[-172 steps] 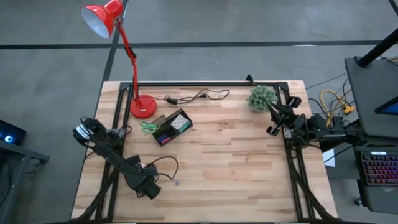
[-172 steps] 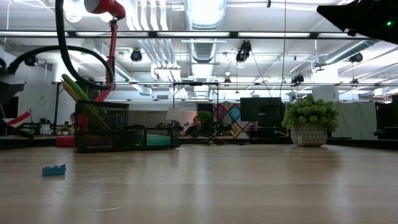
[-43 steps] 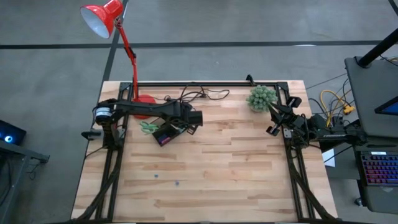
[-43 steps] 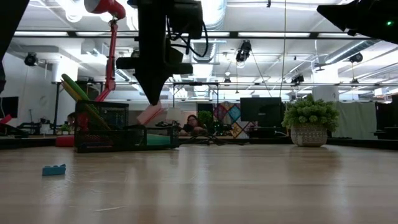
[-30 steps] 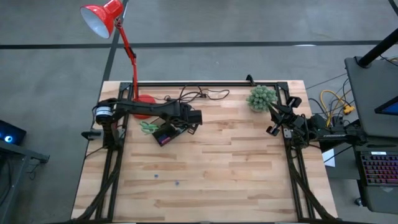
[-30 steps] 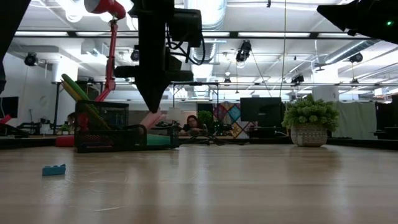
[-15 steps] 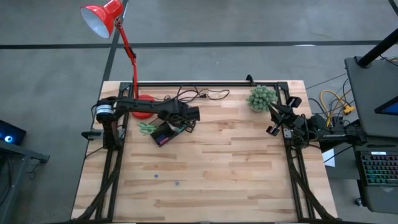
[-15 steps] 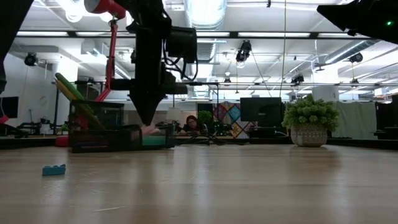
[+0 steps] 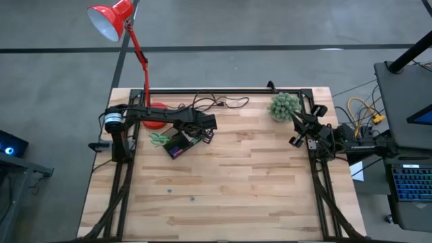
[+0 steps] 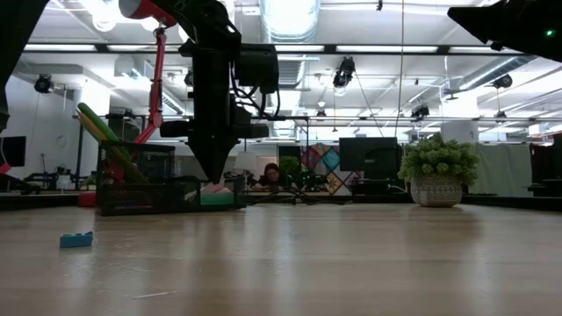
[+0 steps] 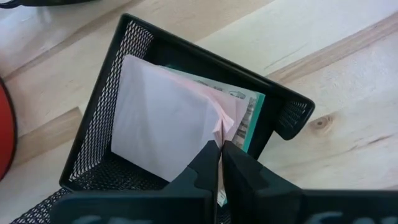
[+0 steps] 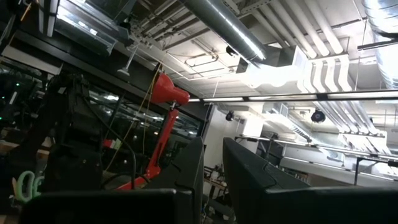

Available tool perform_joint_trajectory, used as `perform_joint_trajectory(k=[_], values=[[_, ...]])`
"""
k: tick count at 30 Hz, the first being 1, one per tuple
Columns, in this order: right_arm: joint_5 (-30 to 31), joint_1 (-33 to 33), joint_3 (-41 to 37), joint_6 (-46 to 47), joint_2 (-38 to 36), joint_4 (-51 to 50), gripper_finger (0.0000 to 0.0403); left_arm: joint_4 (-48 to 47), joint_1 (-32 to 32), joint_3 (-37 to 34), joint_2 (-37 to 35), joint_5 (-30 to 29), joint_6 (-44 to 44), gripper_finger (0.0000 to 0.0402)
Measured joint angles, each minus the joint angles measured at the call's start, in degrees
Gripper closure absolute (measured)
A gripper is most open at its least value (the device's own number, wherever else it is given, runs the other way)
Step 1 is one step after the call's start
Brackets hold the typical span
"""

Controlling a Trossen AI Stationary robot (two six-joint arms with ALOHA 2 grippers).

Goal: Pick and place office supplies into organizer
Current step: Put the pink sticky notes into the desk organizer

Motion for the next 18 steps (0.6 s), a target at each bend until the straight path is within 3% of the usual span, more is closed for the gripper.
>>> perform_joint_trajectory(k=[18], values=[[0.0, 0.0, 0.0, 0.0, 0.0, 0.1, 0.0351, 2.6, 0.0, 0.0, 0.0, 0.1, 3.3, 0.0402]])
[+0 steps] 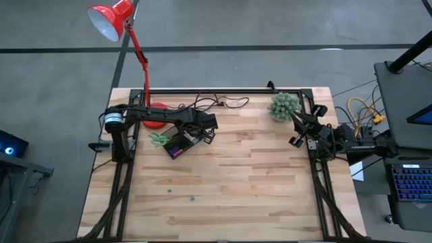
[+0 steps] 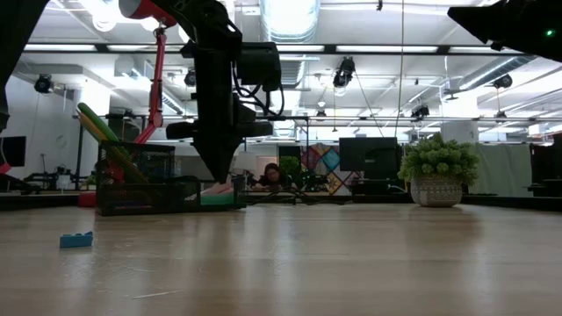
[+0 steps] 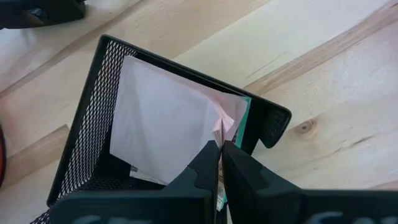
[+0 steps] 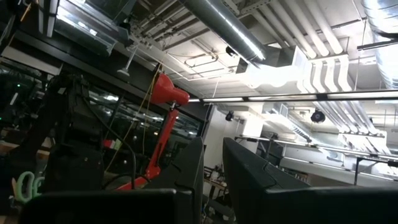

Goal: Pick and place office supplies into organizer
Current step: Put the pink sticky notes into the desk organizer, then put the left blue binder clip into the desk organizer

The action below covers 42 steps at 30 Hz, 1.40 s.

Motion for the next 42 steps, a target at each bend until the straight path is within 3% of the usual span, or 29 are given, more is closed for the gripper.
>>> perform_joint_trajectory(k=[8, 13, 28, 33, 42], values=[[0.0, 0.0, 0.0, 0.0, 0.0, 0.0, 0.0351, 0.0, 0.0, 0.0, 0.0, 0.3, 0.0, 0.0401], [0.0, 0.0, 0.0, 0.0, 0.0, 0.0, 0.0351, 0.0, 0.0, 0.0, 0.0, 4.4, 0.0, 0.0397], [0.0, 0.0, 0.0, -0.8, 0.0, 0.1, 0.0351, 0.0, 0.1, 0.5, 0.0, 6.3, 3.3, 0.023], [0.0, 0.0, 0.0, -0.9, 0.0, 0.1, 0.0351, 0.1, 0.1, 2.6, -0.5, 9.1, 5.6, 0.0209], [0.0, 0.0, 0.0, -0.9, 0.0, 0.1, 0.0351, 0.1, -0.5, 5.5, -1.3, 14.6, 5.6, 0.0208]])
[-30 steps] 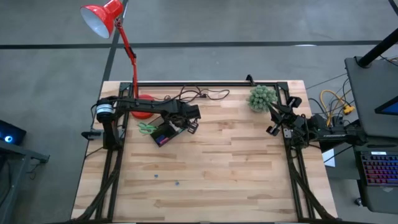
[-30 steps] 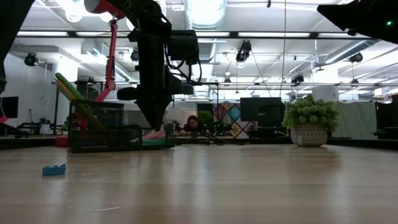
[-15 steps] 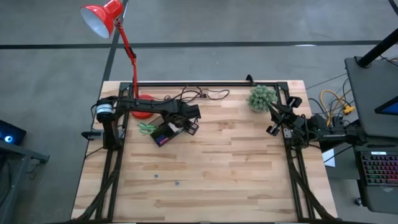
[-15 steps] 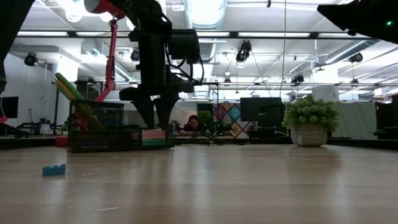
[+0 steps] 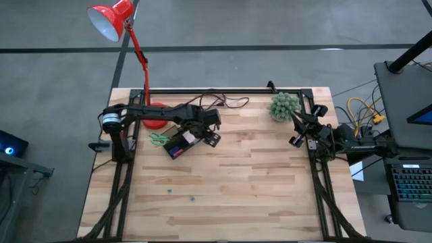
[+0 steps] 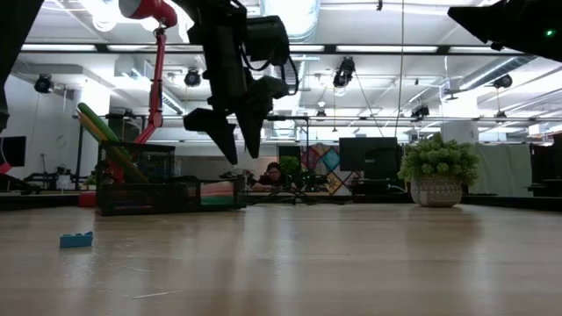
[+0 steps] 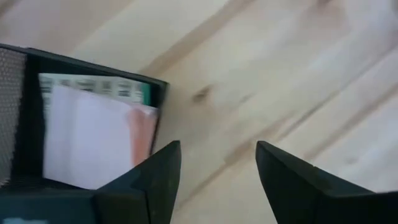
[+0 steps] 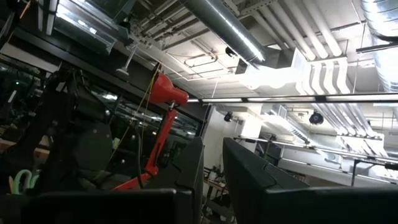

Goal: Pick and place office supplies into organizer
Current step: Put the left blue binder clip into the desk organizer

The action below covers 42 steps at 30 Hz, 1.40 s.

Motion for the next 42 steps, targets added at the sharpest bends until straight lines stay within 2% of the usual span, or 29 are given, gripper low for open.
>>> perform_joint_trajectory(k=[10, 19, 25, 28, 36, 42], values=[[0.0, 0.0, 0.0, -0.1, 0.0, 0.0, 0.0351, 1.3, -6.4, 0.9, 0.0, 1.7, -0.2, 0.0207], [0.0, 0.0, 0.0, 0.0, 0.0, 0.2, 0.0351, 7.2, -17.6, 0.9, 0.1, 3.6, -0.2, 0.0207], [0.0, 0.0, 0.0, 0.0, 0.0, 0.2, 0.0351, 7.3, -26.0, 0.9, 0.1, 3.9, -1.0, 0.0207], [0.0, 0.0, 0.0, 0.0, 0.0, 0.2, 0.0351, 7.2, -29.7, 0.9, 0.1, 4.1, -8.8, 0.0207], [0.0, 0.0, 0.0, 1.0, 0.0, 0.3, 0.0351, 4.5, -35.6, -1.0, 0.1, 3.9, -41.1, 0.0207], [0.0, 0.0, 0.0, 1.1, 0.0, 0.4, 0.0351, -9.3, -38.7, -2.4, 0.1, 3.8, -54.8, 0.0207]])
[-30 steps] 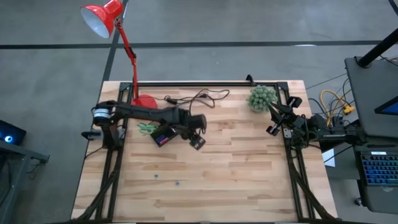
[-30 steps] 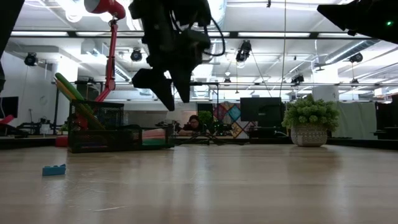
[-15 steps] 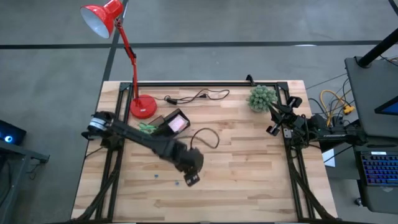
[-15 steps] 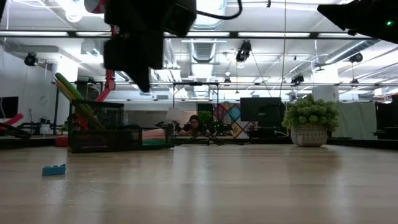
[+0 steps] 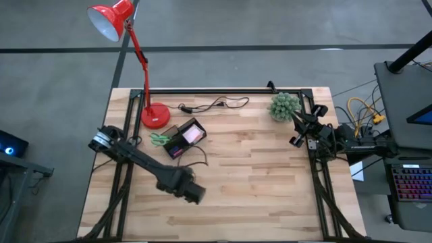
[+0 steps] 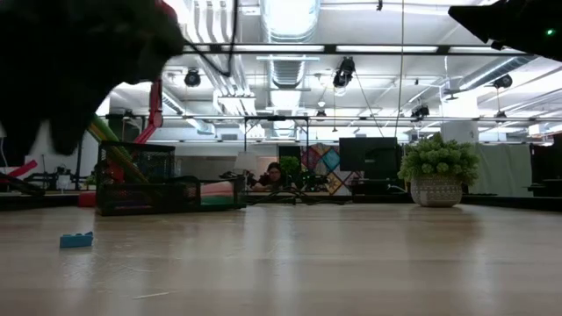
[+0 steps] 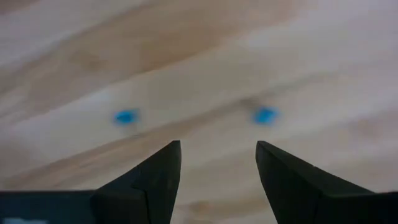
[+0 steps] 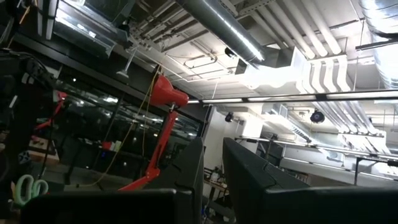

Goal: Pick and place office supplies into organizer
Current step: Put the left blue binder clip into the desk organizer

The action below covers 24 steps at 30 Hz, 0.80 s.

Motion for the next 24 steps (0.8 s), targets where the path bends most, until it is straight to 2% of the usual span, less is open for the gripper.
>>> perform_joint_trajectory(k=[3, 10, 17, 20, 24], values=[[0.0, 0.0, 0.0, 0.0, 0.0, 0.0, 0.0351, -3.3, -1.5, -1.4, 0.0, -0.1, -3.9, 0.0207], [0.0, 0.0, 0.0, 0.2, 0.0, 0.0, 0.0351, 0.7, -2.2, -7.2, -0.1, 1.7, -4.0, 0.0207], [0.0, 0.0, 0.0, 0.4, 0.0, 0.1, 0.0351, 2.0, -2.3, -14.2, -3.9, 4.0, -6.2, 0.0207], [0.0, 0.0, 0.0, 0.4, 0.0, 0.1, 0.0351, 4.9, -2.3, -17.5, -7.1, 2.8, -9.0, 0.0207], [0.0, 0.0, 0.0, 0.4, 0.0, 0.2, 0.0351, 14.2, -2.3, -22.4, -10.3, -0.6, -11.6, 0.0207]])
